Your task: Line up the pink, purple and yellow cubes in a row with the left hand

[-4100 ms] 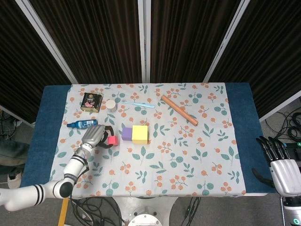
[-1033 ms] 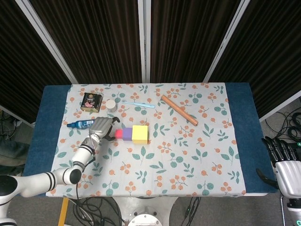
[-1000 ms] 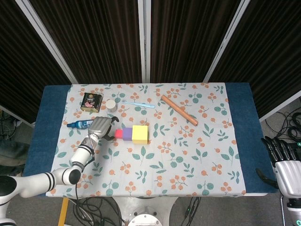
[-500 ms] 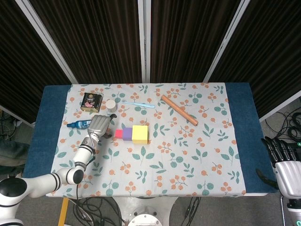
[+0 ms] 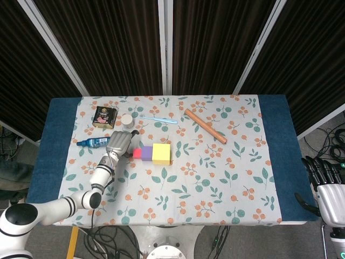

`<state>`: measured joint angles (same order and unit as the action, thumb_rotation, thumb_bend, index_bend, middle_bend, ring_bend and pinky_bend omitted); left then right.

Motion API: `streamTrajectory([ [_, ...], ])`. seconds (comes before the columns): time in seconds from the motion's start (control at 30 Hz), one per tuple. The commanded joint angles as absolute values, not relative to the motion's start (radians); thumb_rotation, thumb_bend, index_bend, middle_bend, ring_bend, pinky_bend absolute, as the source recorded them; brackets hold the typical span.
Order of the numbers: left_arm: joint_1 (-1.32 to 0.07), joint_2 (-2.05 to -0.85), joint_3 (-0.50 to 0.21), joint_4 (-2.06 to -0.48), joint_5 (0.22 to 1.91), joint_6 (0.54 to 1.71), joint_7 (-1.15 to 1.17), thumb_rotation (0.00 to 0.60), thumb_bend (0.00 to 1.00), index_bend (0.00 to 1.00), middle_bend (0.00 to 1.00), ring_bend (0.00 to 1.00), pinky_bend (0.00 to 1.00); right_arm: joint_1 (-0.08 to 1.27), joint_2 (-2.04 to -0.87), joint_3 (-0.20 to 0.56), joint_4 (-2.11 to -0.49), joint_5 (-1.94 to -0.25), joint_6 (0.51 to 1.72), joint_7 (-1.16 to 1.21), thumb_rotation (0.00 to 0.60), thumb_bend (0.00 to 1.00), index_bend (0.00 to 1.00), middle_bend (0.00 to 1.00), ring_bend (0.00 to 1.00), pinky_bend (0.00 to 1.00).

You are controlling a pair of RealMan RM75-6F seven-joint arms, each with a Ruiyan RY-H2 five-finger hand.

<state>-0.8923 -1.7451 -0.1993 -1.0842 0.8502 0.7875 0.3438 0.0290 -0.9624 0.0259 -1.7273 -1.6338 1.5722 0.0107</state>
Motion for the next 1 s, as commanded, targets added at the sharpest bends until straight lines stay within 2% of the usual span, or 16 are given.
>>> streamTrajectory([
  [0.03,-0.893,-1.746,-0.202,-1.086,0.851,0.788,0.347,0.600,0.23,0.28,0.87,0.91,0.99,0.030,-0.963,0.027,-1.727,-1.632,1.571,0.011,0.600,0.16,0.00,0.04,0.00,0.07],
  [0.33,-0.861,-1.706,-0.213,-1.113,0.832,0.807,0.339,0.600,0.22,0.26,0.84,0.89,0.98,0.029,-0.961,0.027,-1.726,-1.634,1.573,0.014,0.600,0.16,0.00,0.04,0.00,0.07],
  [0.4,-0.832,-1.654,-0.222,-1.173,0.829,0.834,0.320,0.600,0.21,0.26,0.80,0.85,0.97,0.031,-0.961,0.028,-1.725,-1.633,1.571,0.015,0.600,0.16,0.00,0.04,0.00,0.07],
  [0.5,-0.767,-1.556,-0.230,-1.293,0.869,0.934,0.281,0.600,0.21,0.25,0.71,0.72,0.92,0.034,-0.961,0.030,-1.720,-1.629,1.564,0.022,0.600,0.16,0.00,0.04,0.00,0.07],
  [0.57,-0.707,-1.487,-0.223,-1.375,0.928,1.038,0.254,0.600,0.21,0.25,0.64,0.62,0.85,0.039,-0.963,0.029,-1.712,-1.628,1.556,0.033,0.600,0.16,0.00,0.04,0.00,0.07],
  [0.67,-0.621,-1.405,-0.199,-1.444,1.023,1.165,0.200,0.600,0.20,0.25,0.54,0.47,0.63,0.053,-0.964,0.030,-1.695,-1.624,1.531,0.067,0.600,0.16,0.00,0.03,0.00,0.07],
  [0.73,-0.576,-1.368,-0.180,-1.460,1.073,1.216,0.157,0.600,0.19,0.25,0.43,0.34,0.43,0.065,-0.968,0.031,-1.682,-1.621,1.511,0.088,0.600,0.16,0.00,0.02,0.00,0.07],
  [0.8,-0.528,-1.333,-0.155,-1.466,1.128,1.266,0.107,0.600,0.17,0.25,0.33,0.24,0.29,0.081,-0.975,0.029,-1.667,-1.618,1.481,0.107,0.600,0.17,0.00,0.01,0.00,0.07],
  [0.9,-0.460,-1.301,-0.115,-1.460,1.193,1.337,0.061,0.600,0.16,0.25,0.26,0.19,0.22,0.101,-0.993,0.028,-1.645,-1.618,1.451,0.130,0.600,0.21,0.00,0.00,0.00,0.07],
  [1.0,-0.396,-1.283,-0.078,-1.461,1.243,1.408,0.049,0.600,0.16,0.25,0.25,0.18,0.21,0.118,-1.009,0.027,-1.626,-1.626,1.432,0.145,0.600,0.22,0.00,0.00,0.00,0.06],
])
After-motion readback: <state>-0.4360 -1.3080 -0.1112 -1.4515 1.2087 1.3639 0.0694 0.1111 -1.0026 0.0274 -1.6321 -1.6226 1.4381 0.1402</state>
